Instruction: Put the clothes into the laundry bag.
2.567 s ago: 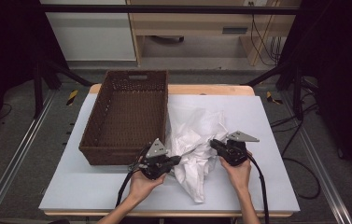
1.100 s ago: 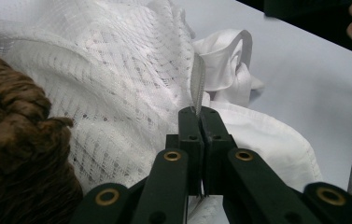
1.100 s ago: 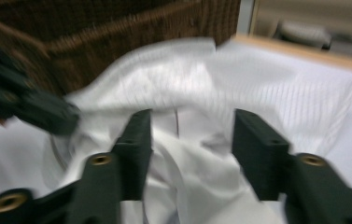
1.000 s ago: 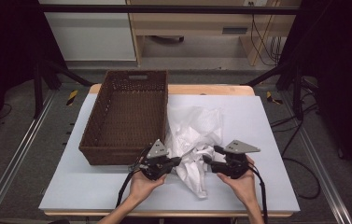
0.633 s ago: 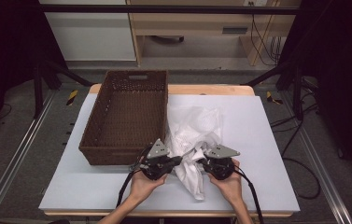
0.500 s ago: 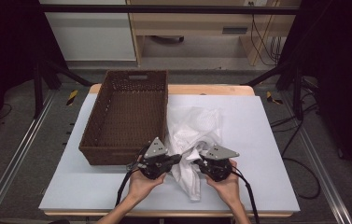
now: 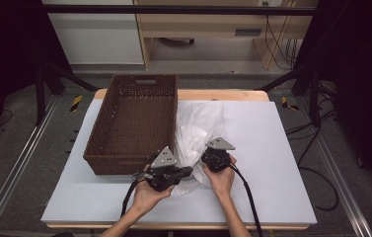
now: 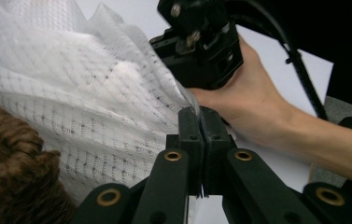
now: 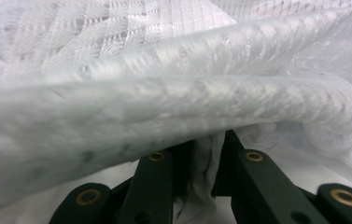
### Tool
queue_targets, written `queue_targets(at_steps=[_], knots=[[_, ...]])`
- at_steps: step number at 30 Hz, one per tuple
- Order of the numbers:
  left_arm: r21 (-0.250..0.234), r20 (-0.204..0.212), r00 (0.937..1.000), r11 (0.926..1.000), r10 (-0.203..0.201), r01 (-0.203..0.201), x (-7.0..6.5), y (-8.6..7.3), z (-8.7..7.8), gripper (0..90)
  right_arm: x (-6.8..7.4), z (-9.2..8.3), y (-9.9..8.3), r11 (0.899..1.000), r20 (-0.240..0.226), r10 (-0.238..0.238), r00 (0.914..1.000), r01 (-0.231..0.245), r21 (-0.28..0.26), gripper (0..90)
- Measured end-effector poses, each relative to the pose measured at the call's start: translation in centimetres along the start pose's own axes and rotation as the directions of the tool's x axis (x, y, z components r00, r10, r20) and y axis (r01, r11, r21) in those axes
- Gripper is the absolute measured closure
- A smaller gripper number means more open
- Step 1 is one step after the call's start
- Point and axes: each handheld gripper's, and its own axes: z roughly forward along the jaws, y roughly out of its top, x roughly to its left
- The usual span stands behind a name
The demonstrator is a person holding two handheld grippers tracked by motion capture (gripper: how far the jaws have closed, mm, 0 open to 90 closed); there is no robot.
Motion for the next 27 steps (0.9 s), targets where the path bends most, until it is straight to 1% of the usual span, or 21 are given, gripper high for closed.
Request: queue_targets(at_steps=[2,3,5,7,9,10,11,12,13,15,17,18,19,20,21,22,23,24,25,26,27], knots=[[0.01,-0.014,0.9999,0.9999,0.001,-0.001,0.2,-0.3,0.5,88.7,-0.4,-0.8,0.1,1.0,-0.037,-0.026,0.999,0.026,0.006,76.1],[0.015,-0.022,0.9997,0.9999,-0.006,0.006,0.4,-0.5,0.8,88.6,-0.6,-1.5,0.3,0.999,-0.059,-0.031,0.9978,0.031,0.013,72.7],[0.016,-0.029,0.9995,0.9997,-0.016,0.017,0.6,-0.7,1.0,88.5,-1.3,-3.3,0.4,0.999,-0.093,-0.05,0.9944,0.05,0.005,63.2],[0.011,-0.041,0.999,0.9997,-0.021,0.021,0.8,-0.8,1.1,88.5,-2.1,-5.3,0.2,0.999,-0.109,-0.047,0.9929,0.046,-0.013,56.0],[0.01,-0.043,0.9987,0.9996,-0.027,0.027,0.9,-0.9,1.3,88.5,-3.0,-7.4,-0.3,0.999,-0.137,-0.041,0.9898,0.037,-0.033,51.4],[0.01,-0.046,0.9985,0.9995,-0.028,0.029,0.9,-1.0,1.4,88.5,-3.4,-8.3,-0.6,0.998,-0.141,-0.047,0.9889,0.041,-0.041,48.5],[0.013,-0.045,0.9985,0.9994,-0.03,0.031,1.0,-1.0,1.5,88.5,-3.7,-8.9,-1.0,0.998,-0.139,-0.041,0.9894,0.035,-0.042,44.0],[0.017,-0.049,0.9984,0.9994,-0.029,0.03,1.0,-1.1,1.7,88.4,-3.9,-9.3,-1.2,0.998,-0.145,-0.036,0.9888,0.029,-0.047,38.9],[0.017,-0.053,0.9981,0.9994,-0.03,0.031,0.9,-1.1,1.9,88.4,-4.1,-9.5,-1.5,0.999,-0.161,-0.031,0.9866,0.024,-0.046,33.8],[0.023,-0.059,0.9979,0.9993,-0.029,0.03,0.9,-1.2,2.1,88.4,-4.0,-9.0,-1.9,1.0,-0.186,-0.009,0.9825,0.004,-0.026,23.5],[0.021,-0.063,0.9976,0.9993,-0.029,0.03,1.0,-1.3,2.2,88.3,-3.1,-7.9,-2.2,1.0,-0.231,-0.012,0.9729,0.017,0.021,16.9],[0.022,-0.062,0.9976,0.9992,-0.031,0.032,1.0,-1.3,2.2,88.3,-2.5,-7.4,-2.3,0.998,-0.241,-0.029,0.97,0.039,0.038,16.1],[0.019,-0.063,0.9976,0.9993,-0.031,0.032,1.1,-1.4,2.2,88.3,-1.8,-6.9,-2.5,0.996,-0.243,-0.056,0.9684,0.072,0.056,16.0],[0.02,-0.061,0.9976,0.9992,-0.032,0.034,1.1,-1.4,2.2,88.3,-1.2,-6.3,-2.6,0.991,-0.211,-0.101,0.9723,0.118,0.069,17.1],[0.021,-0.062,0.9976,0.9993,-0.031,0.033,1.0,-1.4,2.2,88.4,-0.7,-5.8,-2.7,0.985,-0.164,-0.145,0.9758,0.158,0.074,20.4],[0.018,-0.064,0.9975,0.9994,-0.029,0.031,1.0,-1.4,2.2,88.3,-0.6,-5.3,-2.8,0.981,-0.147,-0.165,0.9753,0.178,0.079,25.4],[0.019,-0.061,0.9977,0.9994,-0.027,0.029,1.0,-1.4,2.2,88.4,-0.7,-4.7,-2.9,0.983,-0.142,-0.148,0.9787,0.161,0.084,34.8],[0.021,-0.062,0.9978,0.9994,-0.024,0.026,0.9,-1.3,2.2,88.4,-1.0,-4.3,-3.0,0.988,-0.153,-0.119,0.981,0.133,0.08,49.0],[0.021,-0.061,0.9978,0.9994,-0.024,0.026,0.9,-1.3,2.2,88.4,-1.3,-4.0,-3.0,0.991,-0.171,-0.088,0.9814,0.103,0.082,58.3],[0.022,-0.058,0.998,0.9994,-0.025,0.027,0.9,-1.3,2.2,88.4,-1.4,-3.9,-2.9,0.994,-0.166,-0.067,0.9838,0.081,0.077,68.0],[0.02,-0.057,0.998,0.9994,-0.026,0.027,0.9,-1.2,2.2,88.4,-1.4,-4.0,-2.9,0.994,-0.164,-0.068,0.9841,0.081,0.07,73.5]])
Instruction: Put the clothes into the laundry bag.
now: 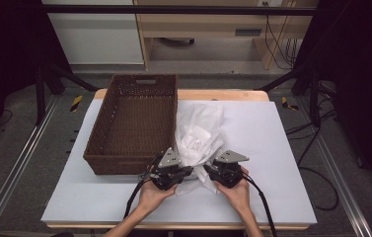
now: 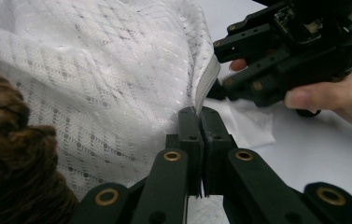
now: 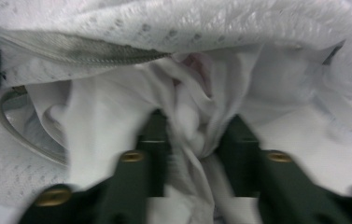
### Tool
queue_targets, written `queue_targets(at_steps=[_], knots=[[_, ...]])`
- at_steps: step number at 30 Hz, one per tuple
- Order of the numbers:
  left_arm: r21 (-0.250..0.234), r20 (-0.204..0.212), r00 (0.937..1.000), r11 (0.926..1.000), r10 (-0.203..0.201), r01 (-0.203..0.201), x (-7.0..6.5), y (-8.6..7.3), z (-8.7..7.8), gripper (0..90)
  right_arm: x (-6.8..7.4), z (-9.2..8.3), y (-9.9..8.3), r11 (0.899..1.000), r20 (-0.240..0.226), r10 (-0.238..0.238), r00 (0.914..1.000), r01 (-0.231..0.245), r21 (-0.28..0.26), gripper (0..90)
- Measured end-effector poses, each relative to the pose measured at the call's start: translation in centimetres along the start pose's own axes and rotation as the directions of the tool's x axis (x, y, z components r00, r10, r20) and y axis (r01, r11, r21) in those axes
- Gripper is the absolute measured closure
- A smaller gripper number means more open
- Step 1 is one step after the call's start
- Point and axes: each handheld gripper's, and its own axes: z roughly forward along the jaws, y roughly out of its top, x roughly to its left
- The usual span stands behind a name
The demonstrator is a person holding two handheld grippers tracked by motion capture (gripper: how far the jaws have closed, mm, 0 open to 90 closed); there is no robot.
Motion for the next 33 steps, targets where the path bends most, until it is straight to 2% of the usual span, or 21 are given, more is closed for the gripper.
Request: queue_targets(at_steps=[2,5,7,9,12,15,17,19,21,22,23,25,27,29,30,32,33], knots=[[-0.007,0.007,1.0,1.0,-0.005,0.005,0.0,0.1,-0.1,88.4,0.3,-0.5,0.1,0.999,0.021,-0.029,0.9993,0.03,-0.023,80.1],[-0.028,0.023,0.9997,0.9996,0.009,-0.008,-0.6,0.6,-0.9,88.5,1.0,-1.3,0.4,0.996,0.006,-0.049,0.9988,0.049,-0.076,81.5],[-0.044,0.025,0.9992,0.9985,0.032,-0.031,-1.1,1.1,-1.6,88.6,1.7,-1.7,0.9,0.992,-0.018,-0.059,0.9981,0.057,-0.111,82.0],[-0.057,0.028,0.9982,0.9971,0.053,-0.051,-1.5,1.8,-2.5,88.7,2.3,-1.7,1.3,0.99,-0.042,-0.051,0.9978,0.045,-0.136,82.4],[-0.062,0.04,0.9976,0.9966,0.056,-0.053,-1.6,2.1,-3.3,88.8,2.6,-1.1,2.1,0.989,-0.032,-0.031,0.999,0.026,-0.143,82.7],[-0.05,0.06,0.9971,0.9978,0.047,-0.044,-1.5,2.0,-3.4,88.9,2.1,0.3,2.9,0.987,0.003,0.039,0.9992,-0.038,-0.156,83.0],[-0.034,0.073,0.9964,0.9986,0.042,-0.04,-1.4,1.8,-3.0,88.9,1.6,1.6,3.2,0.985,0.058,0.079,0.9952,-0.069,-0.158,83.1],[-0.014,0.076,0.9962,0.999,0.042,-0.041,-1.4,1.5,-2.5,88.9,1.0,2.8,3.2,0.985,0.146,0.104,0.9838,-0.081,-0.154,83.1],[0.0,0.077,0.9963,0.9993,0.037,-0.038,-1.3,1.2,-1.9,88.8,0.3,3.6,3.0,0.982,0.178,0.144,0.9735,-0.118,-0.148,82.9],[0.005,0.075,0.9966,0.9994,0.035,-0.035,-1.2,1.1,-1.7,88.8,0.0,3.6,2.9,0.982,0.183,0.148,0.9719,-0.122,-0.146,82.5],[0.008,0.076,0.9967,0.9996,0.026,-0.027,-1.0,0.9,-1.5,88.7,-0.1,3.4,2.8,0.983,0.175,0.142,0.9742,-0.118,-0.144,81.4],[0.007,0.068,0.9975,0.9998,0.018,-0.019,-0.7,0.7,-1.4,88.6,-0.1,2.5,2.9,0.988,0.133,0.108,0.9852,-0.092,-0.125,75.6],[0.0,0.057,0.9983,1.0,0.007,-0.007,-0.5,0.6,-1.3,88.5,-0.3,0.8,2.8,0.99,0.085,0.09,0.9923,-0.079,-0.119,70.1],[-0.01,0.056,0.9984,0.9999,-0.006,0.006,-0.3,0.5,-1.2,88.4,-0.7,-1.4,2.4,0.99,0.044,0.084,0.9955,-0.078,-0.121,67.0],[-0.012,0.05,0.9987,0.9999,-0.006,0.006,-0.2,0.5,-1.2,88.4,-1.0,-2.5,2.1,0.99,0.033,0.076,0.9966,-0.072,-0.122,65.6],[-0.013,0.045,0.9989,0.9999,-0.01,0.011,-0.1,0.4,-1.0,88.4,-1.9,-4.7,1.5,0.986,0.046,0.074,0.9962,-0.066,-0.154,63.8],[-0.012,0.041,0.9991,0.9999,-0.011,0.011,-0.1,0.4,-0.8,88.3,-2.6,-5.6,1.3,0.984,0.053,0.09,0.9945,-0.081,-0.162,62.1]])
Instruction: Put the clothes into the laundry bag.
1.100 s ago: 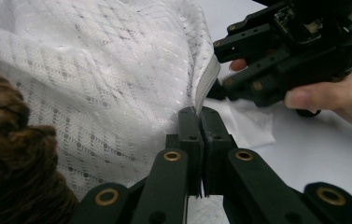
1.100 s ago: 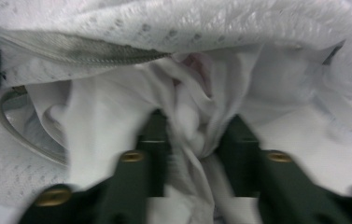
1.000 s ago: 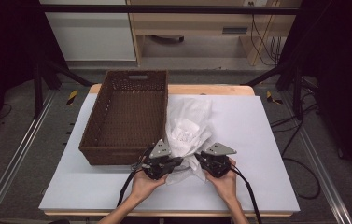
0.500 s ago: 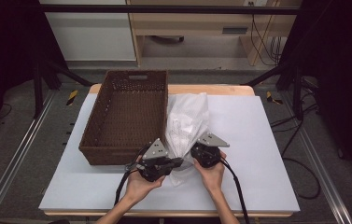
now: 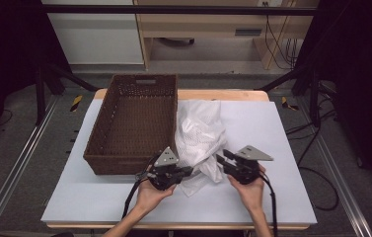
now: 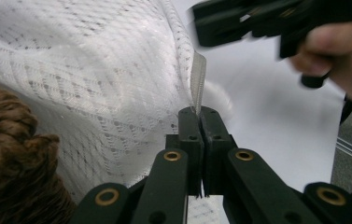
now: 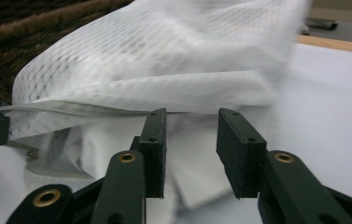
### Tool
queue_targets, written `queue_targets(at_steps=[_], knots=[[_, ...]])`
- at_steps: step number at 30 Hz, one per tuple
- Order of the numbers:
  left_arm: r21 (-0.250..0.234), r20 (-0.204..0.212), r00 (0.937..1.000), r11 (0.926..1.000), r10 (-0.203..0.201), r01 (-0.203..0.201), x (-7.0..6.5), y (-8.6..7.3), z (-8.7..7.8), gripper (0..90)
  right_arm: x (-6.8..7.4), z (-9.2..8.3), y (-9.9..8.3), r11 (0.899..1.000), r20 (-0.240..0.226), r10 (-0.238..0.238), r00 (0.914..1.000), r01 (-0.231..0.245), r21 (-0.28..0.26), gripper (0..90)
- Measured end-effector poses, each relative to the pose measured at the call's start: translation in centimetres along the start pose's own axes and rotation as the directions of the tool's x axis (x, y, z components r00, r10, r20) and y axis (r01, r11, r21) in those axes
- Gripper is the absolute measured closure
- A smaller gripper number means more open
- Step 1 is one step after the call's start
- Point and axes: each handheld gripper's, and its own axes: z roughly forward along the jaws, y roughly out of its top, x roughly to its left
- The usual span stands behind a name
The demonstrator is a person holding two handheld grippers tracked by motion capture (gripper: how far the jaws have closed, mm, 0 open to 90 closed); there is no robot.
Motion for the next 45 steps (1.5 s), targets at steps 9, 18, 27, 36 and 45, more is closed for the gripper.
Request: queue_targets(at_steps=[9,18,27,36,45], knots=[[0.011,-0.01,0.9999,0.9999,-0.01,0.01,0.3,-0.4,0.8,87.9,-3.2,2.1,-2.0,0.99,0.048,0.07,0.9964,-0.075,0.117,45.4],[0.01,-0.016,0.9999,0.9999,-0.001,0.001,0.3,-0.5,0.9,87.4,-2.5,4.8,-2.7,0.974,-0.02,0.083,0.9963,-0.077,0.213,40.9],[0.012,-0.02,0.9998,0.9999,0.002,-0.001,0.3,-0.5,0.9,87.4,-1.1,5.3,-2.6,0.969,0.0,0.003,1.0,-0.002,0.245,39.6],[0.007,-0.025,0.9997,1.0,0.003,-0.002,0.3,-0.5,0.8,87.4,-0.6,5.3,-2.3,0.969,0.067,-0.03,0.9973,0.012,0.247,89.2],[-0.014,-0.028,0.9996,0.9999,0.004,-0.004,0.2,-0.2,0.2,87.5,1.8,3.8,-1.2,0.982,-0.065,-0.069,0.9955,0.079,0.173,89.9]])
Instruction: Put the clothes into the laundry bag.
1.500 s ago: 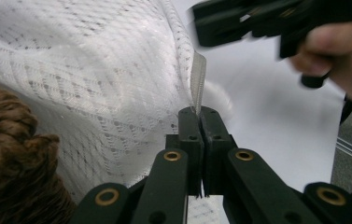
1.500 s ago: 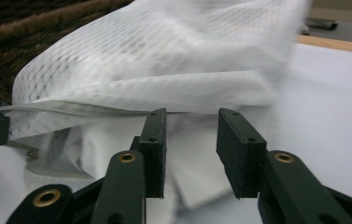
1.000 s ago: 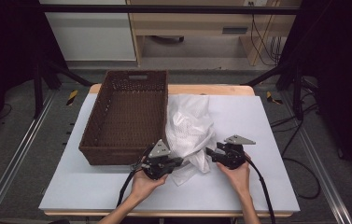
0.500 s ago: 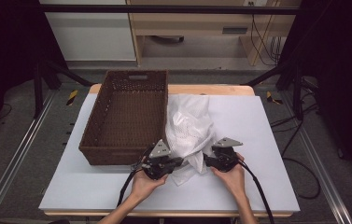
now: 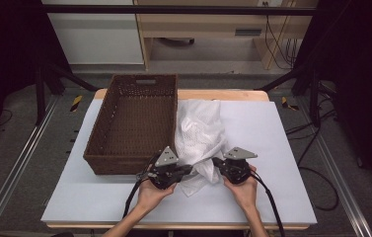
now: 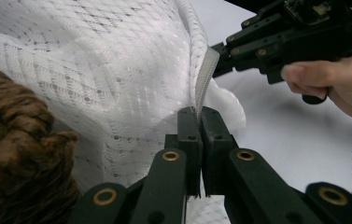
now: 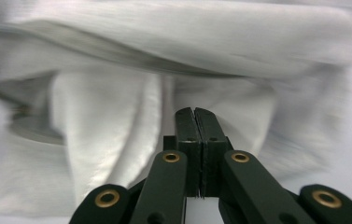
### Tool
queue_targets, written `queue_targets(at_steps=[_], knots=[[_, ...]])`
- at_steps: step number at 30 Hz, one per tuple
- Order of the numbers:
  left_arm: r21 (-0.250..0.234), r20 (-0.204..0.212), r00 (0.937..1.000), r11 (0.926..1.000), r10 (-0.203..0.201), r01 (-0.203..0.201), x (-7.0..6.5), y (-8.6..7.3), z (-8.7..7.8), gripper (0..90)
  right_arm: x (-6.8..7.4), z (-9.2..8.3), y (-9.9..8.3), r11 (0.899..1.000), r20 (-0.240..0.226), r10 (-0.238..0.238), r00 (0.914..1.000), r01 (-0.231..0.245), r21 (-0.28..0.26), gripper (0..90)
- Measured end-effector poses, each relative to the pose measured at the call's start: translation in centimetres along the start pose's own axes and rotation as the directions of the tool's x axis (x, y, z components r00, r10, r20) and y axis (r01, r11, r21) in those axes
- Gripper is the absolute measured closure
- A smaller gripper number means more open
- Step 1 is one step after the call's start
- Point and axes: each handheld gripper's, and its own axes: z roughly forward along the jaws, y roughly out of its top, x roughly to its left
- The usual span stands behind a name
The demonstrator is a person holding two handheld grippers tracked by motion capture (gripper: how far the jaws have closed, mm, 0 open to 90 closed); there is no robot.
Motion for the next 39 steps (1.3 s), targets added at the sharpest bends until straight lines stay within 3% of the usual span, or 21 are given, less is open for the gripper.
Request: queue_targets(at_steps=[3,5,7,10,14,16,17,20,23,27,28,31,33,36,39], knots=[[0.0,0.011,0.9999,1.0,0.008,-0.008,-0.3,0.1,-0.1,87.8,1.5,0.6,0.4,0.999,-0.055,-0.042,0.9976,0.041,-0.01,89.9],[0.004,0.03,0.9995,0.9999,0.009,-0.009,-0.7,0.2,-0.2,88.1,2.3,1.1,0.8,0.998,-0.066,-0.059,0.996,0.058,-0.029,89.9],[0.007,0.038,0.9991,0.9998,0.017,-0.017,-1.3,0.2,-0.4,88.3,2.6,1.6,1.1,0.998,-0.065,-0.047,0.9968,0.044,-0.046,89.9],[0.01,0.037,0.9984,0.999,0.042,-0.043,-2.1,0.2,-1.2,88.5,2.2,2.6,1.6,0.997,-0.02,-0.003,0.9998,0.002,-0.073,89.8],[0.018,0.048,0.9986,0.9996,0.021,-0.022,-1.7,-0.3,-1.2,88.5,0.9,4.4,1.6,0.994,0.06,0.071,0.9957,-0.066,-0.087,89.6],[0.027,0.054,0.9985,0.9996,0.007,-0.009,-1.5,-0.6,-0.8,88.4,0.8,5.0,1.5,0.991,0.058,0.097,0.9936,-0.092,-0.098,89.2],[0.03,0.053,0.9986,0.9995,0.005,-0.007,-1.4,-0.7,-0.5,88.3,1.0,5.0,1.4,0.992,0.065,0.086,0.9942,-0.079,-0.098,88.7],[0.038,0.038,0.9993,0.9993,0.004,-0.005,-1.3,-1.0,0.2,88.0,1.0,4.0,1.5,0.996,0.057,0.037,0.9977,-0.032,-0.086,83.1],[0.036,0.031,0.9995,0.9993,-0.008,0.007,-0.9,-1.0,0.4,88.0,0.5,1.3,1.5,0.996,-0.007,0.025,0.9997,-0.025,-0.089,74.2],[0.037,0.038,0.9992,0.9993,-0.011,0.009,-0.9,-1.0,0.8,87.2,-0.8,-2.1,0.6,0.997,-0.037,0.002,0.9993,-0.005,-0.076,69.6],[0.037,0.033,0.9994,0.9993,0.0,-0.002,-1.0,-1.0,0.9,87.3,-1.2,-2.6,0.3,0.998,-0.033,0.001,0.9994,-0.003,-0.066,68.4],[0.032,0.033,0.9994,0.9995,-0.001,0.0,-1.2,-0.9,1.0,87.3,-2.2,-3.2,0.0,0.998,-0.093,0.043,0.9947,-0.047,-0.038,67.6],[0.016,0.016,0.9999,0.9999,-0.003,0.003,-1.1,-0.9,0.8,87.3,-2.3,-3.5,0.1,0.999,-0.135,0.051,0.9896,-0.052,-0.007,64.9],[-0.012,0.0,0.9996,0.9995,-0.029,0.029,-0.5,-0.7,0.4,87.6,-1.4,-4.1,0.0,0.999,-0.139,0.034,0.9897,-0.035,-0.004,61.3],[-0.02,-0.009,0.9993,0.9991,-0.037,0.037,-0.1,-0.7,0.2,87.8,-0.6,-4.7,-0.8,1.0,-0.09,-0.003,0.9959,0.0,-0.031,58.4]])
